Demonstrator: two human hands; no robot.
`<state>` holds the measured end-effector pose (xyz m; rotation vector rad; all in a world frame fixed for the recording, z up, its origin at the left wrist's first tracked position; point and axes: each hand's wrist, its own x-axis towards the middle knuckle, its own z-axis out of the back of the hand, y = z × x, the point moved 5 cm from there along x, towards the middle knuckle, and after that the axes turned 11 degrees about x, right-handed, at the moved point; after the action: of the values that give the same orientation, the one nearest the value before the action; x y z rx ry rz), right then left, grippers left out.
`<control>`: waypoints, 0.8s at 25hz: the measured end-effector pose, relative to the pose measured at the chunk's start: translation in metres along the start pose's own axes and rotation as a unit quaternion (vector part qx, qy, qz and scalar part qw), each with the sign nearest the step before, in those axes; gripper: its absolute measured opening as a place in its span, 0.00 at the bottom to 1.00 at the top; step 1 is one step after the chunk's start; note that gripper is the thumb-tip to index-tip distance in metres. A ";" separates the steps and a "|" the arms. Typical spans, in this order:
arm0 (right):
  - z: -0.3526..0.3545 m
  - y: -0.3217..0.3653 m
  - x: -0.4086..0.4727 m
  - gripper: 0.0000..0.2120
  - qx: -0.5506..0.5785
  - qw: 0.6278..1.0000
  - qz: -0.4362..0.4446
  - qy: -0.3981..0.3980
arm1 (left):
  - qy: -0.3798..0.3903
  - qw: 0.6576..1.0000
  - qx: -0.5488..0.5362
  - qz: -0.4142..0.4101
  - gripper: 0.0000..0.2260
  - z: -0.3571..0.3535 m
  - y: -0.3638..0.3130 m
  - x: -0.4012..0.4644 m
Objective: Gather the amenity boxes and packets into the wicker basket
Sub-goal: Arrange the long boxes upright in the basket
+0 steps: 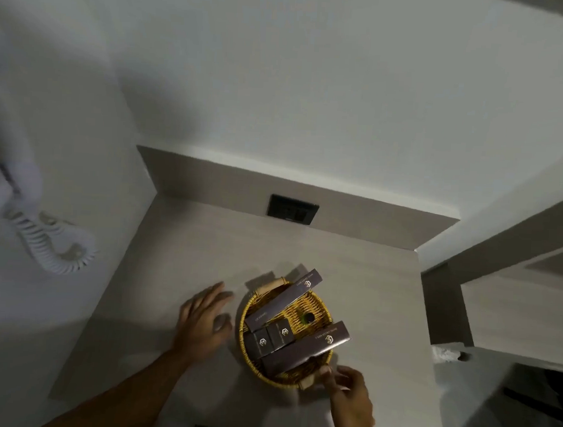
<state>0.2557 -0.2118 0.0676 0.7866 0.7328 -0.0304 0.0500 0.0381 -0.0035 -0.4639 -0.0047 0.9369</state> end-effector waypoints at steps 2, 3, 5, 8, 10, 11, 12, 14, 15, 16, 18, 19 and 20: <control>-0.009 -0.006 -0.003 0.18 0.008 0.999 -0.026 0.037 | -0.014 0.999 -0.043 0.024 0.23 0.017 -0.021 0.015; -0.013 -0.008 -0.004 0.18 0.004 0.998 -0.021 0.051 | -0.021 0.999 -0.043 0.010 0.21 0.025 -0.037 0.023; -0.018 -0.008 -0.001 0.18 -0.017 0.997 -0.001 0.069 | -0.027 0.999 -0.031 -0.018 0.19 0.034 -0.064 0.038; -0.016 -0.007 0.008 0.17 -0.029 0.996 0.020 0.080 | -0.052 0.998 -0.015 -0.014 0.13 0.042 -0.080 0.048; -0.013 -0.005 0.016 0.16 -0.023 0.996 0.019 0.085 | -0.060 0.998 -0.002 0.005 0.10 0.043 -0.077 0.049; -0.012 -0.003 0.020 0.16 -0.022 0.996 0.022 0.084 | -0.060 0.998 0.005 0.010 0.10 0.043 -0.074 0.049; -0.011 -0.002 0.024 0.16 -0.023 0.996 0.028 0.082 | -0.061 0.998 0.009 0.013 0.10 0.042 -0.071 0.048; -0.008 0.003 0.031 0.16 -0.030 0.995 0.044 0.081 | -0.066 0.998 0.003 0.021 0.09 0.043 -0.066 0.046; -0.008 0.005 0.034 0.15 -0.038 0.995 0.051 0.079 | -0.069 0.997 -0.002 0.029 0.09 0.044 -0.064 0.044; -0.006 0.008 0.037 0.15 -0.047 0.994 0.059 0.074 | -0.074 0.997 -0.006 0.036 0.09 0.044 -0.063 0.041; -0.003 0.017 0.043 0.14 -0.067 0.993 0.078 0.059 | -0.085 0.995 -0.013 0.051 0.08 0.045 -0.060 0.034; -0.001 0.022 0.047 0.13 -0.080 0.991 0.090 0.050 | -0.088 0.994 -0.017 0.057 0.08 0.044 -0.058 0.032; 0.001 0.027 0.050 0.13 -0.094 0.989 0.105 0.043 | -0.088 0.994 -0.021 0.063 0.08 0.045 -0.057 0.028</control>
<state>0.3020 -0.1808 0.0544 0.6838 0.7197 0.2602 0.1020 0.0481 0.0534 -0.4223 -0.1566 1.1018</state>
